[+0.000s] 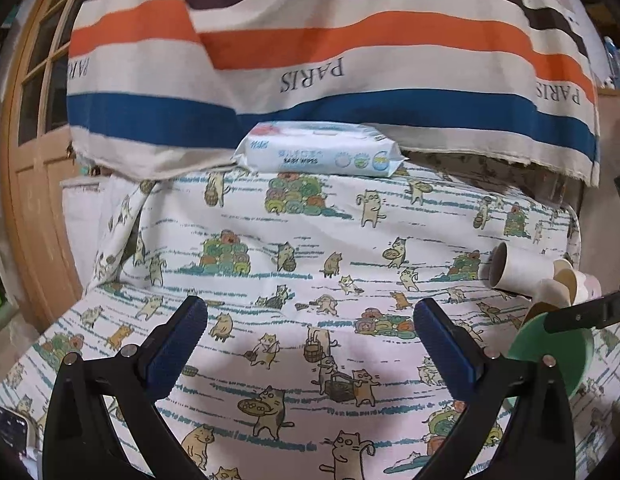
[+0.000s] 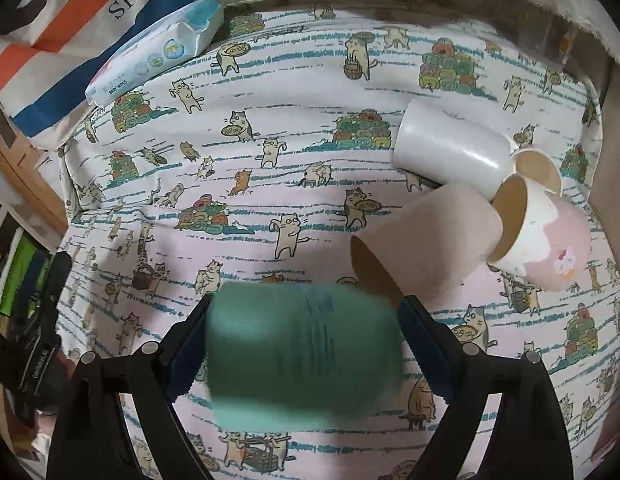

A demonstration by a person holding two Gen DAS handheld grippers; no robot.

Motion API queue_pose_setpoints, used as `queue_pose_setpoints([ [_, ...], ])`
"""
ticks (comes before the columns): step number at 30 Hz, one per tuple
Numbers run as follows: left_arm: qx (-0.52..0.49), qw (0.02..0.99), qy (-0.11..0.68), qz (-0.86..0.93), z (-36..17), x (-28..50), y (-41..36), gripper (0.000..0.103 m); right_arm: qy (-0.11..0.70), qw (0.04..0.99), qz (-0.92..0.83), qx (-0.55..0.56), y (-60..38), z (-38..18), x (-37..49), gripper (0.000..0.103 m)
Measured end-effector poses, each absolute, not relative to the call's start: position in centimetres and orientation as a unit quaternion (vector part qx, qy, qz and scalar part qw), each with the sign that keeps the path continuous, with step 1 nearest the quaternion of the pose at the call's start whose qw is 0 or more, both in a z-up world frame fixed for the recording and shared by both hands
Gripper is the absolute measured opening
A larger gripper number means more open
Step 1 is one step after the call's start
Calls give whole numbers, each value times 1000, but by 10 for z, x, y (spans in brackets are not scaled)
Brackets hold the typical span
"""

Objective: Flip cup upside down
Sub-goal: 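Lift the mug with the right tool and carry it toward the left tool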

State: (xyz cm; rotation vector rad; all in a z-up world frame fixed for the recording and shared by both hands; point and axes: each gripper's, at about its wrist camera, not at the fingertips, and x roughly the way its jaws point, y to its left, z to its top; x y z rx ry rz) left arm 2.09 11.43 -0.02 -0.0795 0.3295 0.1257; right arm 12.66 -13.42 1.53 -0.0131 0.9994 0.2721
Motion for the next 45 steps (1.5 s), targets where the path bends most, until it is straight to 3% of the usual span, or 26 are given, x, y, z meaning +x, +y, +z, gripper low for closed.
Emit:
queue_pose_setpoints([
  [12,5,993,119,23,7,-1,90,102,402,889,211,-58,-135,35,108,91],
  [15,7,989,146,-17,9,-5,73,102,382,900,208,-39,-149,44,108,91],
  [17,15,983,175,-54,10,-6,53,102,383,897,215,-40,-156,45,109,69],
  [18,22,980,185,-65,10,-6,43,102,387,896,217,-42,-159,44,109,65],
  [27,51,958,257,-118,1,-8,-21,96,370,897,243,-12,-197,33,100,64],
  [31,63,947,296,-108,-15,3,-36,94,377,887,268,-2,-207,27,111,40],
  [34,53,942,320,-90,-21,16,-38,89,397,869,294,19,-208,16,123,33],
  [40,48,940,329,-73,-21,22,-26,86,408,843,346,64,-217,4,131,31],
  [43,46,942,326,-60,-19,25,-19,75,408,834,364,75,-219,2,127,29],
  [45,39,943,328,-50,-18,30,-14,60,409,830,371,79,-220,1,124,29],
])
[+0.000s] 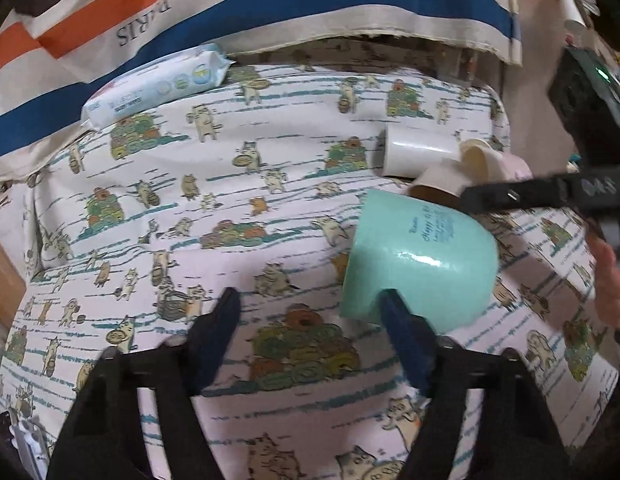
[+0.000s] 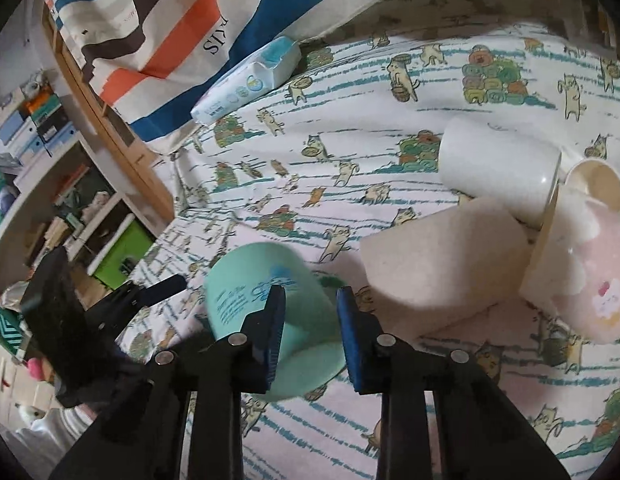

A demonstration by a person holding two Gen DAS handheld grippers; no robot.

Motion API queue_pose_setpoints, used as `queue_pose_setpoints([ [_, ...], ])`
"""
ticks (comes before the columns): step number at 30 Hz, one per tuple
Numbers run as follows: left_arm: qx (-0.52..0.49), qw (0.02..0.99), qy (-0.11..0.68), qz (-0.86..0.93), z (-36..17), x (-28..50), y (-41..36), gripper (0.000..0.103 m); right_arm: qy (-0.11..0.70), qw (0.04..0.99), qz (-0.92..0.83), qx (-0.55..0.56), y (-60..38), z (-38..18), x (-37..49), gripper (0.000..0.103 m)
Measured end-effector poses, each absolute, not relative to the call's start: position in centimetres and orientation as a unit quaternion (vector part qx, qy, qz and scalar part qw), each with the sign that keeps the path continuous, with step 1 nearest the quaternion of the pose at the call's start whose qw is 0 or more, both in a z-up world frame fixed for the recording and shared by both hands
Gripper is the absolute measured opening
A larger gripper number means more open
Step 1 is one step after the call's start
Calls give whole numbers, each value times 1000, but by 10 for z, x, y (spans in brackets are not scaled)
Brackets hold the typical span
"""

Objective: Flip cup upside down
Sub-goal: 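Lift the mug with the right tool and carry it toward the left tool, then grasp the mug with the left tool while the right tool releases it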

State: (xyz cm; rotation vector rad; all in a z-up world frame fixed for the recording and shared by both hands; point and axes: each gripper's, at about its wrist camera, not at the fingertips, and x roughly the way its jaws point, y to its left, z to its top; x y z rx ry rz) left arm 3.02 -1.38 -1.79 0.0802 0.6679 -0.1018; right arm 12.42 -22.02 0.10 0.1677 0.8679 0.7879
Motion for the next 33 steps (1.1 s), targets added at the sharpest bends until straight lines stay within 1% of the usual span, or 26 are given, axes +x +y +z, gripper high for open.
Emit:
queue_pose_setpoints([
  [3,21,940,337,-49,-19,41,-7,49,408,829,377,74,-220,3,116,29],
  [5,18,939,340,-49,-19,47,-6,47,401,840,361,59,-218,5,108,29],
  [9,20,939,338,-57,-17,49,-12,47,388,866,312,39,-224,1,106,29],
  [14,30,941,333,-60,-12,50,-20,46,412,859,300,46,-228,-17,116,29],
  [21,18,940,334,-62,-7,58,-13,46,414,851,320,42,-224,-18,106,29],
  [26,24,944,322,-65,-1,47,-15,46,371,884,285,15,-233,-11,91,29],
  [28,21,945,316,-76,2,40,-18,48,349,893,283,14,-240,-9,85,29],
  [30,21,948,306,-85,5,33,-24,56,333,901,277,23,-250,-8,81,29],
  [31,21,950,300,-88,8,29,-27,58,325,905,273,31,-257,-7,80,29],
  [32,21,951,294,-93,10,25,-31,64,316,910,267,37,-263,-6,79,30],
  [33,19,952,289,-98,12,22,-34,72,310,914,258,38,-267,-4,80,33],
])
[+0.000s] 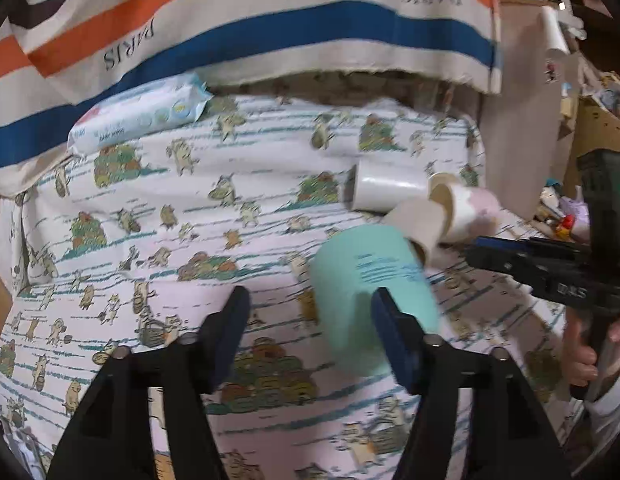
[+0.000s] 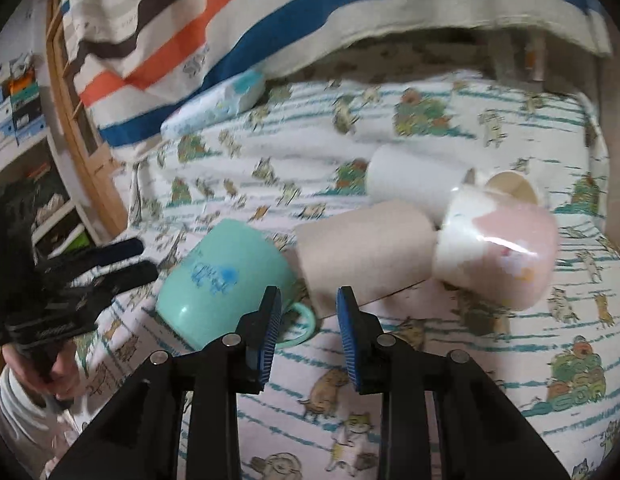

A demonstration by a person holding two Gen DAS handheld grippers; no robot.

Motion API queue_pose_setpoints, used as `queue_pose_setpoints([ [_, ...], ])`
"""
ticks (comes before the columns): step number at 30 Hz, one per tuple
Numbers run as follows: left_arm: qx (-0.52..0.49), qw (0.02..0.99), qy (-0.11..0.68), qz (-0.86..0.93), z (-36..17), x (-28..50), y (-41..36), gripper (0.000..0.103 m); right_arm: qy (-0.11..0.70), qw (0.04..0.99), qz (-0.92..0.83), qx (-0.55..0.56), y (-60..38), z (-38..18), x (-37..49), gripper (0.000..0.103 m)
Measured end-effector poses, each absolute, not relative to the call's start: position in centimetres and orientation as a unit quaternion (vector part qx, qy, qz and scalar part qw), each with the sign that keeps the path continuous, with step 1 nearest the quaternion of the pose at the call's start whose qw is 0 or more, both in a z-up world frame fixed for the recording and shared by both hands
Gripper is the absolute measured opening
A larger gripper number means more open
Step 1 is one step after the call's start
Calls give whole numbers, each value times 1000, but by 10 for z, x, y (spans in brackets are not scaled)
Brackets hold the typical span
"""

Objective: Flip cup upside down
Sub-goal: 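Grasp the mug with the left tool while the right tool releases it, then rotate the held mug with the left tool so its bottom faces up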

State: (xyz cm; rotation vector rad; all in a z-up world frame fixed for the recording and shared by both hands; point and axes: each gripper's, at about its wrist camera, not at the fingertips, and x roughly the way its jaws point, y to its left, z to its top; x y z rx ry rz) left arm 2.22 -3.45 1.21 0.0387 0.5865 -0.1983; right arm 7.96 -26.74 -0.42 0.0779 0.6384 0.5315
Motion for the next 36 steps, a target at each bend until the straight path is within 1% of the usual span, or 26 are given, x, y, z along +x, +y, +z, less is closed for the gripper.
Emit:
queue_pose_setpoints([
  [2,13,954,279,-109,15,17,-41,80,291,928,229,28,-276,-1,77,45],
  [3,12,953,278,-117,16,15,-45,81,277,937,213,23,-280,0,74,60],
  [4,14,952,280,-125,16,14,-51,81,260,945,195,21,-284,2,70,69],
  [5,16,950,284,-128,15,14,-56,81,240,954,179,22,-288,4,64,76],
  [6,19,948,290,-129,13,14,-62,81,226,959,171,22,-291,6,60,81],
  [7,19,946,295,-131,11,15,-65,81,214,963,165,20,-292,8,55,87],
  [10,13,941,310,-135,2,19,-74,81,165,976,143,-2,-293,12,39,89],
  [11,11,940,314,-136,0,21,-76,82,152,979,134,-17,-291,11,35,91],
  [12,10,938,319,-136,-4,23,-77,82,150,980,129,-24,-291,12,32,93],
  [13,9,936,325,-135,-6,24,-79,82,150,980,126,-28,-291,12,31,100],
  [14,7,933,334,-135,-10,27,-81,83,150,980,128,-26,-292,13,30,103],
  [16,9,932,339,-126,-14,30,-84,86,152,979,135,-19,-295,13,30,103],
  [20,16,932,344,-109,-20,36,-86,86,157,978,136,-22,-294,11,32,103],
  [25,13,923,373,-99,-37,50,-84,86,157,977,144,-33,-288,11,31,103],
  [36,-9,923,363,-126,-36,53,-82,86,159,976,143,-30,-290,11,32,103],
])
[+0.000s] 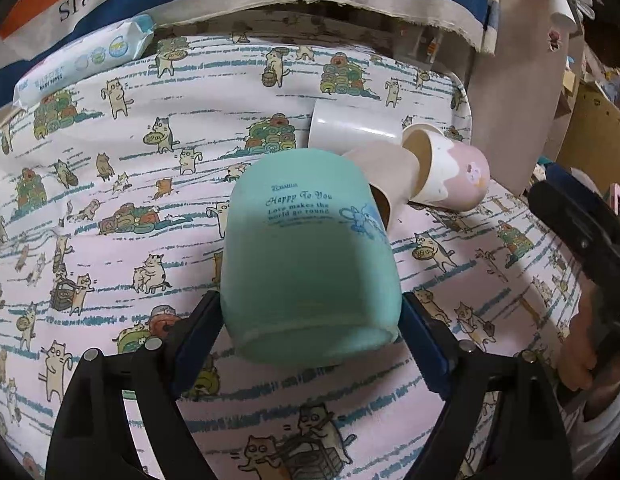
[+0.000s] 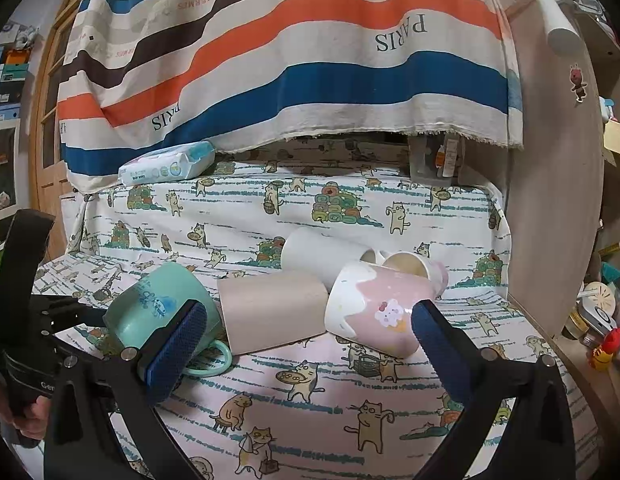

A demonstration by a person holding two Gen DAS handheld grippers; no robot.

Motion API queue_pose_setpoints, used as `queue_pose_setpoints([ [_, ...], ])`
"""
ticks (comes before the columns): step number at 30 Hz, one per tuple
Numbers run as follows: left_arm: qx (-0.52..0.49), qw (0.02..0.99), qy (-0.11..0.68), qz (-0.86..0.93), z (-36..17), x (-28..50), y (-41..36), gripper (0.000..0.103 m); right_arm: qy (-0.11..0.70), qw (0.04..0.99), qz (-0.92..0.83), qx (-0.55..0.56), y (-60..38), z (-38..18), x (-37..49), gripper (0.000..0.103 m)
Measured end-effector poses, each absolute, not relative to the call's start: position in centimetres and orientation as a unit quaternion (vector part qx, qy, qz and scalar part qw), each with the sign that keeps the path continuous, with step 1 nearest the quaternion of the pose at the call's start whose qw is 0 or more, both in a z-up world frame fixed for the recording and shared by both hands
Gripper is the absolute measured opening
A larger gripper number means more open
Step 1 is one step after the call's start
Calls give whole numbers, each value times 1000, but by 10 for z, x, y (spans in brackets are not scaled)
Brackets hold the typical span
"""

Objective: Flip cup upside down
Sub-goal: 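Rotate the held mug with the left tool so its bottom faces up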

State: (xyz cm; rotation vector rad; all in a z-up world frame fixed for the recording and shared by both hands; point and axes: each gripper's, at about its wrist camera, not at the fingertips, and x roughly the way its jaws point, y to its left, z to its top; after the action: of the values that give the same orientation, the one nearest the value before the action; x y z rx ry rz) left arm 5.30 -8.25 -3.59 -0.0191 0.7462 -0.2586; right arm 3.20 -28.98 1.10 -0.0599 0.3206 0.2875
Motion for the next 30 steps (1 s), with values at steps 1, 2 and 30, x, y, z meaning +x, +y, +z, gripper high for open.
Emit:
queue_pose_setpoints([
  [1,-14,923,364,-127,-36,54,-81,86,160,977,142,-29,-290,11,32,103],
  [2,-16,922,365,-126,-36,55,-81,86,160,976,142,-29,-289,11,32,103],
  [30,-1,936,349,-42,-19,58,-26,86,173,976,129,-19,-298,8,38,103],
])
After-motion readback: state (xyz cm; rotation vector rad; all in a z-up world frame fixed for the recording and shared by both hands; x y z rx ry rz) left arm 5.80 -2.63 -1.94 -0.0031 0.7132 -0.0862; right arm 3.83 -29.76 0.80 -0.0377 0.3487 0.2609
